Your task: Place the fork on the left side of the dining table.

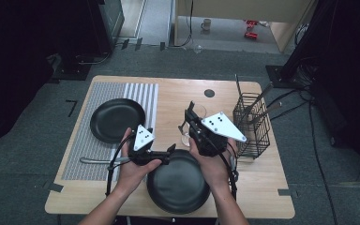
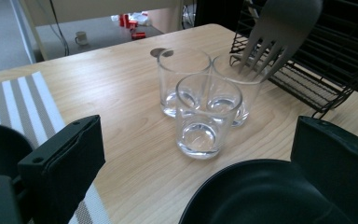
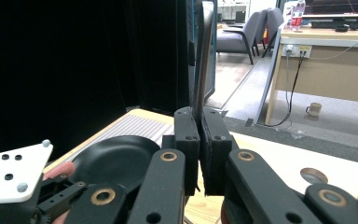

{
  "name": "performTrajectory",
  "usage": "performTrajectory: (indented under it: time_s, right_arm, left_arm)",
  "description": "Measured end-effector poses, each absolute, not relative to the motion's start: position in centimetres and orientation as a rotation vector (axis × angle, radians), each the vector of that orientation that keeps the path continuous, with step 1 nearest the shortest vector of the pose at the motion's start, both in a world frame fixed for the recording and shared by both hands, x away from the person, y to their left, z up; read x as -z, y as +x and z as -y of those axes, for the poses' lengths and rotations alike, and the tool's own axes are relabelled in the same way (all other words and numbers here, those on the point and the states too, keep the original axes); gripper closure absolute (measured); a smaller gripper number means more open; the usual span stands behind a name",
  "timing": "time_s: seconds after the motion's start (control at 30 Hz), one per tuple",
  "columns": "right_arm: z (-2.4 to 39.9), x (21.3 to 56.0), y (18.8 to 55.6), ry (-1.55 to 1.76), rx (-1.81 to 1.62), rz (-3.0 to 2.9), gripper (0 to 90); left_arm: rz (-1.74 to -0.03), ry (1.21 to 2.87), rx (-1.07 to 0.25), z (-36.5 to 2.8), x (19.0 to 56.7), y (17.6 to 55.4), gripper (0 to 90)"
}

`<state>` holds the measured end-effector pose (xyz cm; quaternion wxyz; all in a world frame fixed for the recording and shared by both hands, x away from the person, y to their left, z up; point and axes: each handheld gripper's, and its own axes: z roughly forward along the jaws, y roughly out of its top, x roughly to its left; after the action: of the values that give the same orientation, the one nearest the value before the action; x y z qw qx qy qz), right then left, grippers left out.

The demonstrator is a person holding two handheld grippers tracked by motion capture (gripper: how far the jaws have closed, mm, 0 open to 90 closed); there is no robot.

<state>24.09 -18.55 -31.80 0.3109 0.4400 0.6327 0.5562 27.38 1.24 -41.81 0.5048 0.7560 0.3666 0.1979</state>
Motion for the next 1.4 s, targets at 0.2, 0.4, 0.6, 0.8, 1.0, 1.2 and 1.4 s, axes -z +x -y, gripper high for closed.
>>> performTrajectory:
  time_s: [0.2,0.4,0.6,0.8,1.0,1.2,1.4]
  right_arm:
    - [18.0,31.9,24.0,1.157,-1.478,-1.679,88.2]
    - [17.7,31.9,24.0,1.152,-1.487,-1.683,88.1]
    - [17.4,31.9,23.9,1.153,-1.499,-1.682,88.1]
    - [17.3,31.9,23.8,1.164,-1.505,-1.675,88.1]
    - [17.3,31.9,23.8,1.167,-1.511,-1.67,88.1]
    - [17.1,32.1,23.8,1.166,-1.507,-1.677,87.9]
    - [17.1,32.1,23.8,1.165,-1.516,-1.681,87.0]
  left_arm:
    - [-0.875,1.809,-0.418,-0.4,41.4,27.5,3.0]
    - [-0.862,1.818,-0.456,0.4,41.4,27.5,6.4]
    - [-0.849,1.783,-0.5,1.3,41.1,27.0,17.6]
    - [-0.878,1.773,-0.6,2.2,41.1,26.7,32.7]
    - [-0.921,1.738,-0.632,2.3,41.0,26.7,59.4]
    - [-0.894,1.731,-0.689,2.3,41.1,26.6,71.5]
    - [-0.902,1.712,-0.647,1.6,41.1,26.8,74.8]
